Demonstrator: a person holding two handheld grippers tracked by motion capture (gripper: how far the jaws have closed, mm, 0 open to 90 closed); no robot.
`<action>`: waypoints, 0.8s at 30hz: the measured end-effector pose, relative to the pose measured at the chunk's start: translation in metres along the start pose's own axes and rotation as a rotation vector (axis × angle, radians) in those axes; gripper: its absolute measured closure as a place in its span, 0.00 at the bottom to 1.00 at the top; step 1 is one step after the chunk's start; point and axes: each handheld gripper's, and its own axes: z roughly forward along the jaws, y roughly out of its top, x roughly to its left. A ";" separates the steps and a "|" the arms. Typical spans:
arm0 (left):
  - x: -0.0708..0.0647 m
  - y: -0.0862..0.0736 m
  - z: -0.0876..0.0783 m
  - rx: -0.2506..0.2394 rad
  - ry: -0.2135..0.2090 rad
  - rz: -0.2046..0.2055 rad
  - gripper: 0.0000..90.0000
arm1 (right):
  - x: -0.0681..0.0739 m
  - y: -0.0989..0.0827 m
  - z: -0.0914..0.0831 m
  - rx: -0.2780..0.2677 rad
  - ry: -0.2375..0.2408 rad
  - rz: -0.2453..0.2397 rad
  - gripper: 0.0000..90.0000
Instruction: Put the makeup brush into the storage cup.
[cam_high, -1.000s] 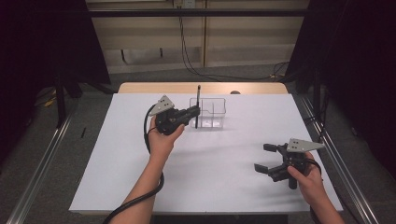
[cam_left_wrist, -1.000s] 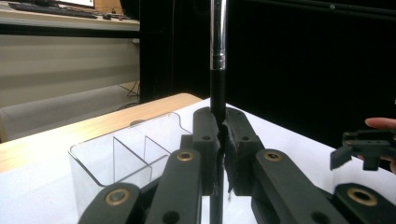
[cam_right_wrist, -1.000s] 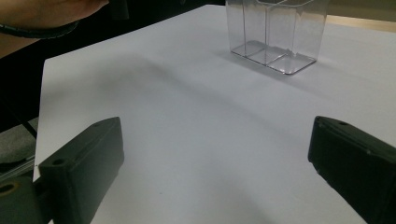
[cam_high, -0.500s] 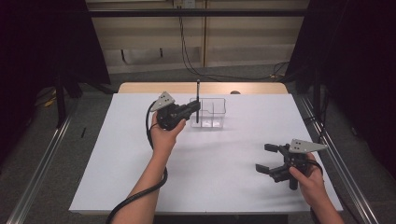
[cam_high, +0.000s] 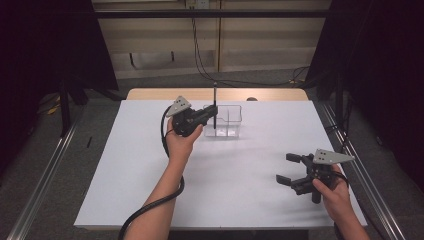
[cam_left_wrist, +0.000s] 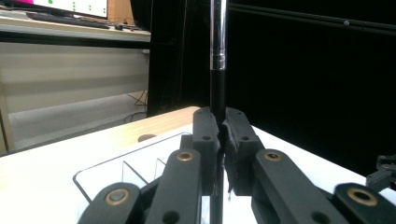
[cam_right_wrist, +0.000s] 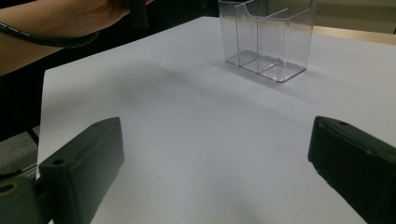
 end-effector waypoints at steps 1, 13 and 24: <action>0.000 0.000 0.001 -0.003 -0.001 -0.001 0.93 | 0.000 0.000 0.000 -0.001 -0.001 -0.002 0.04; 0.003 0.003 0.008 -0.016 0.009 -0.005 0.93 | 0.000 -0.002 -0.003 -0.003 -0.009 -0.007 0.04; 0.004 0.007 0.016 -0.019 0.018 0.000 0.93 | 0.001 -0.002 -0.003 -0.002 -0.005 -0.009 0.04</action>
